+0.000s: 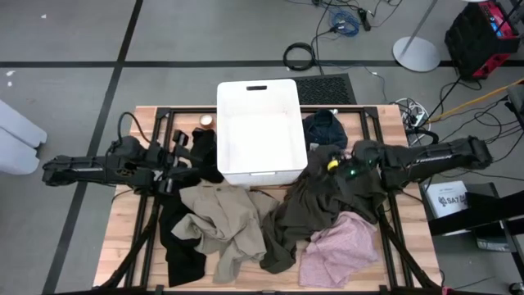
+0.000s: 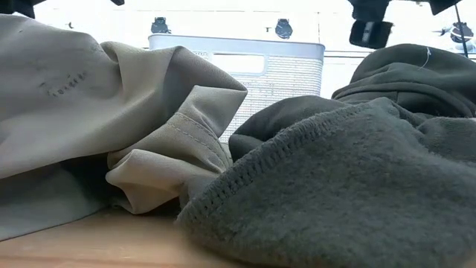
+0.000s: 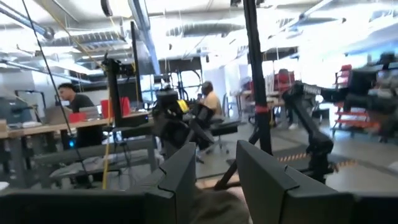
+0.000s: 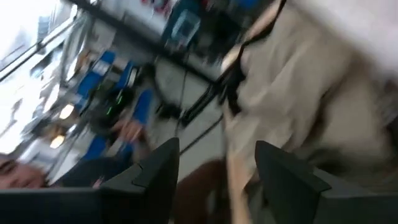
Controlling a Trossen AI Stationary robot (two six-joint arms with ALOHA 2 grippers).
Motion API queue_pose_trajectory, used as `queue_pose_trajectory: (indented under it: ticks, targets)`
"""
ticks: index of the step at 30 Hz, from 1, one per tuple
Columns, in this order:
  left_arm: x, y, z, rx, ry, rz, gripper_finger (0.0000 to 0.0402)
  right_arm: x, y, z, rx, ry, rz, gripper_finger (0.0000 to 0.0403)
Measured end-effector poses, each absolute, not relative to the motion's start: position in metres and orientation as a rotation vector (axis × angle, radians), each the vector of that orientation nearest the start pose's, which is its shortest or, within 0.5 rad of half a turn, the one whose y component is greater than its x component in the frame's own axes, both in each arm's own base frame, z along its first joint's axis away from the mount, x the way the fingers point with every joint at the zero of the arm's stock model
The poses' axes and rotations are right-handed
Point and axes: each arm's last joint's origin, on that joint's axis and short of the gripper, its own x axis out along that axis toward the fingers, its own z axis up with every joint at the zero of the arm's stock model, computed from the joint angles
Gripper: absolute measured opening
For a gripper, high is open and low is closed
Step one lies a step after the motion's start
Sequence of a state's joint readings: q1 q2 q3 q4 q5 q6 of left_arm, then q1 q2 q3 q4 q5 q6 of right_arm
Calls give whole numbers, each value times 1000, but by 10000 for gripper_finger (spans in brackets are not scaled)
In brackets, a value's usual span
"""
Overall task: Fold laundry
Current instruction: Put the pink polo into the white laundry bin
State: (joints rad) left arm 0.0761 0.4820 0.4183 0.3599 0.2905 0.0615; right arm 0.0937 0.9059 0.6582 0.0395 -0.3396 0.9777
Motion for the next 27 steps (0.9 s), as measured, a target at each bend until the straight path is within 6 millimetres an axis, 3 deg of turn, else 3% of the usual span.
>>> queue_pose_trajectory:
  ticks: [4, 9, 14, 17, 20, 23, 27]
  targets:
    - [126, 1, 298, 86, -300, -209, 125, 204, 55, 282, 1121, 594, 399, 199]
    - [126, 1, 300, 90, -321, -212, 125, 210, 85, 290, 1263, 838, 432, 199]
    - [126, 0, 303, 95, -355, -221, 125, 214, 99, 329, 1173, 939, 338, 199]
    - [125, -1, 306, 101, -387, -221, 125, 211, 104, 358, 1059, 987, 218, 199]
    - [124, -1, 307, 102, -392, -221, 125, 204, 109, 375, 941, 1061, 32, 199]
    - [125, 0, 306, 101, -387, -220, 125, 194, 114, 370, 832, 1212, -175, 199]
    - [125, 0, 306, 101, -388, -220, 125, 186, 126, 344, 761, 1419, -341, 199]
